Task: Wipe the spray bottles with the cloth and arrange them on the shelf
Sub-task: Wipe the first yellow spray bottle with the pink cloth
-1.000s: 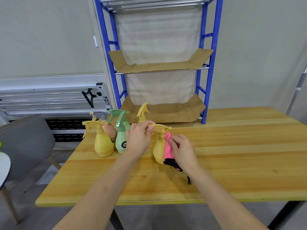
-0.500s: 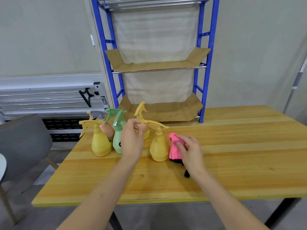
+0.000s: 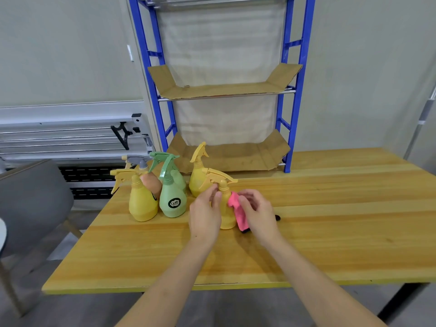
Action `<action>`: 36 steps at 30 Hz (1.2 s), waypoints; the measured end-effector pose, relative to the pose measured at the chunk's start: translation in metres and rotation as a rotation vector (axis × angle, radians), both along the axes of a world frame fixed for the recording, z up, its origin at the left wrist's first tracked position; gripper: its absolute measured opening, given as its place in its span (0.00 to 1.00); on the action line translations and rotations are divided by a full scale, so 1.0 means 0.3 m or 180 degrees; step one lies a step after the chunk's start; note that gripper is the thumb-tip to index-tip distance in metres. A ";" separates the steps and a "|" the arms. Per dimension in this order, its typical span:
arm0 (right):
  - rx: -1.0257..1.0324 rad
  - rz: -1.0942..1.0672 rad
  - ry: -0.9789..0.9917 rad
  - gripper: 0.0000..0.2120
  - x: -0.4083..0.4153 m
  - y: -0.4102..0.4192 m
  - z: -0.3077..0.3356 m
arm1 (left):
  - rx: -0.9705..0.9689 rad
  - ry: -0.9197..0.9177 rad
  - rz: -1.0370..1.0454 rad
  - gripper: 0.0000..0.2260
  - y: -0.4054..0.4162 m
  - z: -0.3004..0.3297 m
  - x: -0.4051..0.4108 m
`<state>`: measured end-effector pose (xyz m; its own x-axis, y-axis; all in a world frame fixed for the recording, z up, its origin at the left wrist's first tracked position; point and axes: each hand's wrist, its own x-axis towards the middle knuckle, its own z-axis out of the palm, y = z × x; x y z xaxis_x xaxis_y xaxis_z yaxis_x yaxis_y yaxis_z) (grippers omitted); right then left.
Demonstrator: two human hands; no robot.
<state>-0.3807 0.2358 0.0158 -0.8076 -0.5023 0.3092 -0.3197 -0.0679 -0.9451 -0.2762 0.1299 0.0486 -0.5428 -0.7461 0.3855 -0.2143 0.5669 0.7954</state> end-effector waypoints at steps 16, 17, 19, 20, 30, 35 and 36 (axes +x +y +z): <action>0.0386 0.0152 0.0272 0.20 0.001 -0.053 -0.003 | -0.0555 -0.0885 0.0116 0.14 -0.055 0.067 -0.048; 0.0476 0.0158 0.0319 0.20 -0.005 -0.050 -0.009 | -0.0580 -0.0898 0.0121 0.14 -0.057 0.067 -0.047; 0.0660 0.0205 0.0412 0.19 -0.020 -0.030 -0.028 | -0.0604 -0.0868 0.0113 0.14 -0.055 0.064 -0.044; 0.0763 0.0216 0.0454 0.20 -0.028 -0.017 -0.040 | -0.0604 -0.0820 0.0092 0.14 -0.052 0.060 -0.041; 0.0852 0.0187 0.0571 0.21 -0.016 -0.012 -0.015 | -0.0579 -0.0598 -0.0135 0.13 -0.047 0.052 -0.021; 0.0744 0.0219 0.0524 0.19 0.002 -0.021 0.005 | -0.0514 -0.0650 -0.0316 0.09 -0.076 0.031 -0.029; 0.0751 0.0248 0.0465 0.20 0.003 -0.007 -0.004 | -0.0537 -0.0659 -0.0312 0.09 -0.080 0.024 -0.031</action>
